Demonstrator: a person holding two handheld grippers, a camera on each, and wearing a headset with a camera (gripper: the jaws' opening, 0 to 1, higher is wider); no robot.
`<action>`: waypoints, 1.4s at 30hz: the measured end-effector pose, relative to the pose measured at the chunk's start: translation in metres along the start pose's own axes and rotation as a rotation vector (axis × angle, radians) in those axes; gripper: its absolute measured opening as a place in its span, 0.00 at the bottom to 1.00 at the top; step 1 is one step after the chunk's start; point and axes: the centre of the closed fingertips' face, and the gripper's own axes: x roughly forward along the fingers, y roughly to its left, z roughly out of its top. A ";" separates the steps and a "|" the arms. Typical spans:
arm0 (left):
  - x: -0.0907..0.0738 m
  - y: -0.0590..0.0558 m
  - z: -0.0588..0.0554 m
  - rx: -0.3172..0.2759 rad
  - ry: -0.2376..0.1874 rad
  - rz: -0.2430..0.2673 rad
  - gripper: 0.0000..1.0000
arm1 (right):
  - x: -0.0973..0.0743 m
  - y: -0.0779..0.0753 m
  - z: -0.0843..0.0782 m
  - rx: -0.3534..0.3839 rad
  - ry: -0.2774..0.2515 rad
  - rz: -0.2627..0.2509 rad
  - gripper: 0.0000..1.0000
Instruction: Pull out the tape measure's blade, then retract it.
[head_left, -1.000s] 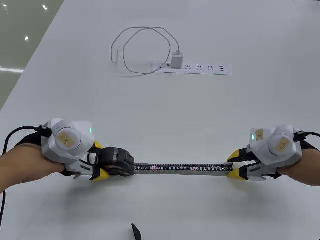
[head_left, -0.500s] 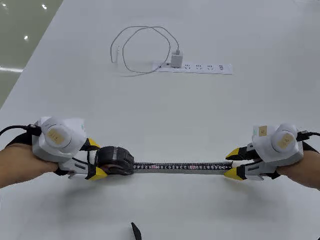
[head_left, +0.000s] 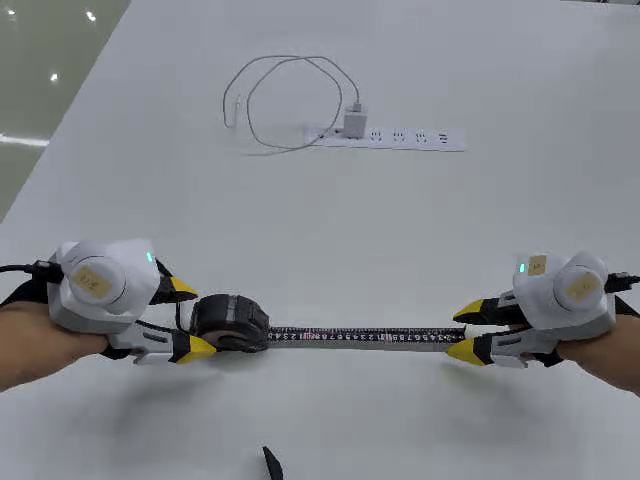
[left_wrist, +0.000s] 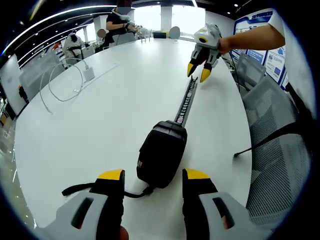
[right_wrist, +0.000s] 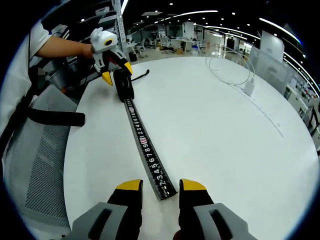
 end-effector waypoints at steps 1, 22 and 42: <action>-0.002 0.000 0.002 -0.009 -0.013 0.006 0.43 | -0.001 0.000 0.001 0.000 -0.004 -0.008 0.27; -0.025 -0.006 0.003 -0.138 -0.114 0.096 0.53 | -0.012 0.020 0.010 0.064 -0.090 -0.115 0.39; -0.042 -0.022 -0.007 -0.234 -0.191 0.138 0.69 | -0.024 0.037 0.007 0.109 -0.144 -0.184 0.49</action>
